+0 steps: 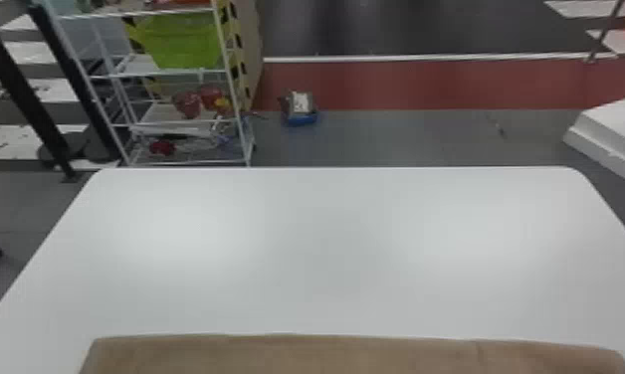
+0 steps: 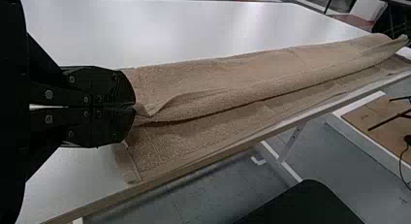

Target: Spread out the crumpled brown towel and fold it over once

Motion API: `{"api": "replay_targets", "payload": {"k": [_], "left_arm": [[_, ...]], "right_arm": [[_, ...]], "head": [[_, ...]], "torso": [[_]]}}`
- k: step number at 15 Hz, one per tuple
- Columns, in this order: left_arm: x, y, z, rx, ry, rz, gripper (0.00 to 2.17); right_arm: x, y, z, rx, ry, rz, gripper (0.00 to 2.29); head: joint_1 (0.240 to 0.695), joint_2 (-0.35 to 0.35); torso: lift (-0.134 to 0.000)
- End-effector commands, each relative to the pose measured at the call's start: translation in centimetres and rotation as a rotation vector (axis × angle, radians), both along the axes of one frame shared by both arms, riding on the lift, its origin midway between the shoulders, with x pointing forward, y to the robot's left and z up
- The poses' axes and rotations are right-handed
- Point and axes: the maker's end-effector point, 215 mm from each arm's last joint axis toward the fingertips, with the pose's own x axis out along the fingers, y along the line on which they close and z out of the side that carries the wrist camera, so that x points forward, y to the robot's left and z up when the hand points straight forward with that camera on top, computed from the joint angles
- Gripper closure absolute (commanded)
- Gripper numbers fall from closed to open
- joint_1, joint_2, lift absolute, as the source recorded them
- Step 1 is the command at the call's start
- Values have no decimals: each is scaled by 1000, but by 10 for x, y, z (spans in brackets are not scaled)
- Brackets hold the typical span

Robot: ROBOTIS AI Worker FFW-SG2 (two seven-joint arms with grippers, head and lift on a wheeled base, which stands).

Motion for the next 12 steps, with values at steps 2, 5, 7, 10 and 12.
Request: {"api": "replay_targets", "payload": {"k": [2, 5, 7, 10, 12], "left_arm": [[-4, 6, 4, 2, -10, 16, 1430], [-8, 13, 9, -2, -24, 38, 1430], [-12, 15, 10, -10, -25, 46, 1430], [-17, 11, 4, -20, -5, 44, 1426], [-18, 10, 1, -26, 3, 43, 1426]], "right_arm": [[2, 0, 9, 1, -25, 6, 1048], [0, -3, 16, 1, -36, 0, 1048], [-3, -4, 14, 3, -27, -3, 1048], [-9, 4, 4, 2, -9, 17, 1048], [-10, 6, 1, -3, -4, 23, 1048]], "head": [[695, 80], [695, 91], [695, 100], [695, 114], [695, 121]], "torso": [[-123], [-123], [-123], [-123], [-123]]}}
